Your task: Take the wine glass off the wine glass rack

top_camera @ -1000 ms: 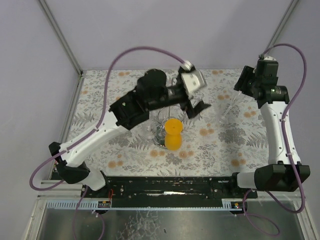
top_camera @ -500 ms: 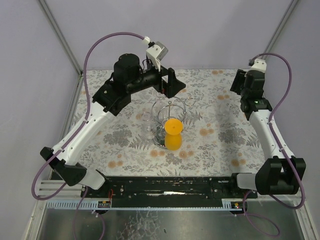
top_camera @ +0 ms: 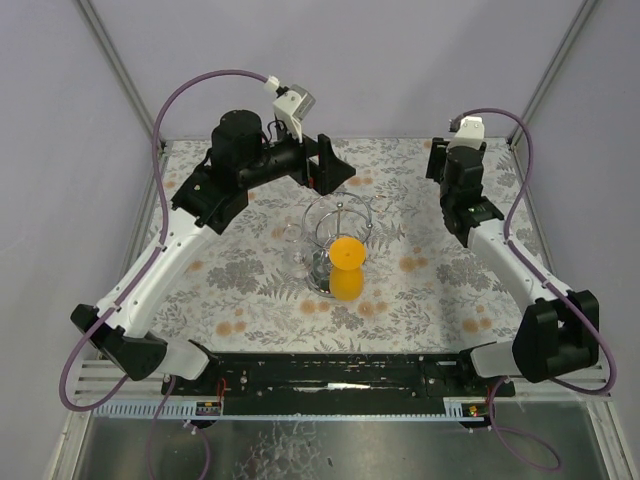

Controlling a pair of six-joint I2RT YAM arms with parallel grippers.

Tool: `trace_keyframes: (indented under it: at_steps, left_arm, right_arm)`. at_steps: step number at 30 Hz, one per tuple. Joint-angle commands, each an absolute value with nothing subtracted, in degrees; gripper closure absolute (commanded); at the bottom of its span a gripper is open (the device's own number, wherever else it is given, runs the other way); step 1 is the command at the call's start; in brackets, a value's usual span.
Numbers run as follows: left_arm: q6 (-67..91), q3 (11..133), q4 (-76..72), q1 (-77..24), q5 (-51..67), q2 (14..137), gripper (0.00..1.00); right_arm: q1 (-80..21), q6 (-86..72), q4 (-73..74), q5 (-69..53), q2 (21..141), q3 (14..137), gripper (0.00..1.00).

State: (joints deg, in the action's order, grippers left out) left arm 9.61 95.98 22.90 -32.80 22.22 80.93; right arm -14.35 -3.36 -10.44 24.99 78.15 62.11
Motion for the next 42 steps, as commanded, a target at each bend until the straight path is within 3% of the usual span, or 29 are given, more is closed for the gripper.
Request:
trace_keyframes:
  at_steps: [1, 29, 35, 42]
  left_arm:
    - [10.8, 95.4, 22.4, -32.0, 23.5, 79.5, 0.00]
    - [9.7, 94.0, 23.3, -30.0, 24.3, 78.6, 0.00]
    - [9.4, 93.9, 23.6, -29.9, 24.5, 78.5, 0.00]
    - [9.3, 93.6, 23.6, -29.9, 24.8, 78.4, 0.00]
  right_arm:
    - [-15.5, -3.1, -20.5, 34.1, 79.7, 59.7, 0.88]
    - [-15.6, -4.9, -38.1, 43.9, 92.5, 54.8, 0.81]
    - [-15.5, -5.0, -38.1, 43.9, 92.9, 53.9, 0.69]
    - [-15.5, -6.5, -35.9, 43.9, 92.1, 53.7, 0.41]
